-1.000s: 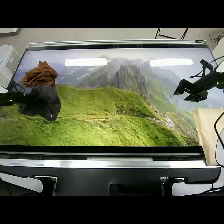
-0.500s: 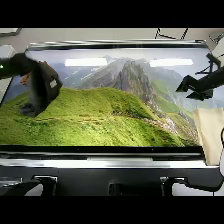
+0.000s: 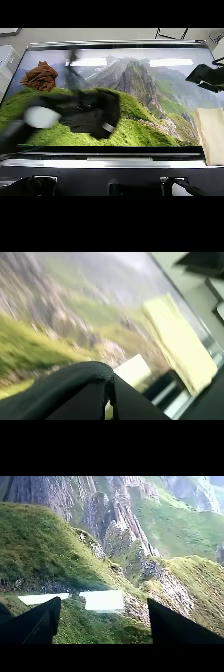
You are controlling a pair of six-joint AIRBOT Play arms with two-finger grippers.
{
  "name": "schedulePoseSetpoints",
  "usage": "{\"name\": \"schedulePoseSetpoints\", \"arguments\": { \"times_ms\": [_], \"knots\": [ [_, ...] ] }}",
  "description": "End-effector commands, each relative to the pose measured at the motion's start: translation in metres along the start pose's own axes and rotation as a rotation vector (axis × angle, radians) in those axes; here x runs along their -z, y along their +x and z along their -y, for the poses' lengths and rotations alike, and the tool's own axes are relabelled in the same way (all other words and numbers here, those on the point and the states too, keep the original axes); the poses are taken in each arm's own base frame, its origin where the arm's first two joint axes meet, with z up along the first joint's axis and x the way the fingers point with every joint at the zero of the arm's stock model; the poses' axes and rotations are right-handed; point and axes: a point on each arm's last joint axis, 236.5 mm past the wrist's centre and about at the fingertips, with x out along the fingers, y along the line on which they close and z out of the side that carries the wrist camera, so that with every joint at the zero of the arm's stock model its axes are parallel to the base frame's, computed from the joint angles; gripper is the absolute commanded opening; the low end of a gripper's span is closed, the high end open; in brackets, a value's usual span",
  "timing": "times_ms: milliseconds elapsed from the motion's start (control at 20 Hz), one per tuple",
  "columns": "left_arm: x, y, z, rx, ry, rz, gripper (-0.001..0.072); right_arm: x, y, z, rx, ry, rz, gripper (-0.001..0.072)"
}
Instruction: Fold the clothes and pants, and hang the long-sleeved shirts on hangers.
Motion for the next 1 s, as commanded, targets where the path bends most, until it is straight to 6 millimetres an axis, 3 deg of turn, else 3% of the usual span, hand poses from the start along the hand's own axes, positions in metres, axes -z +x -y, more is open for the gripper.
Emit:
{"name": "schedulePoseSetpoints", "arguments": {
  "times_ms": [0, 50, 100, 200, 300, 400, 500, 600, 750, 850, 950],
  "knots": [
    [0.112, 0.093, -0.008, -0.029, -0.283, -0.199, 0.0492, -0.001, -0.012, -0.001, 0.014, -0.016, 0.031, 0.0608],
    [0.127, 0.103, -0.01, -0.033, -0.337, -0.257, 0.0708, 0.0, -0.011, 0.003, 0.026, -0.017, 0.024, 0.0608],
    [0.13, 0.103, -0.017, -0.04, -0.293, -0.305, 0.0717, 0.002, -0.01, 0.005, 0.033, -0.016, 0.011, 0.0608],
    [0.111, 0.076, -0.051, -0.078, -0.128, -0.394, 0.0717, 0.016, -0.002, 0.005, 0.026, -0.008, -0.065, 0.0612],
    [0.081, 0.026, -0.119, -0.21, -0.106, -0.46, 0.0717, 0.038, 0.018, 0.003, -0.007, 0.007, -0.171, 0.0633],
    [0.069, -0.037, -0.192, -0.356, -0.149, -0.527, 0.0717, 0.071, 0.051, 0.006, -0.014, 0.004, -0.29, 0.0702],
    [0.087, -0.094, -0.241, -0.425, -0.27, -0.611, 0.0717, 0.121, 0.092, 0.01, -0.021, 0.013, -0.438, 0.0709],
    [0.123, -0.131, -0.273, -0.451, -0.401, -0.653, 0.0716, 0.173, 0.122, 0.015, -0.022, 0.021, -0.58, 0.0709],
    [0.172, -0.147, -0.299, -0.41, -0.602, -0.588, 0.0715, 0.227, 0.146, 0.021, -0.02, 0.061, -0.713, 0.0708],
    [0.184, -0.137, -0.312, -0.367, -0.707, -0.485, 0.0715, 0.243, 0.149, 0.024, -0.021, 0.079, -0.751, 0.0708],
    [0.189, -0.124, -0.324, -0.362, -0.766, -0.405, 0.0715, 0.246, 0.148, 0.023, -0.024, 0.083, -0.762, 0.0707]
  ]
}}
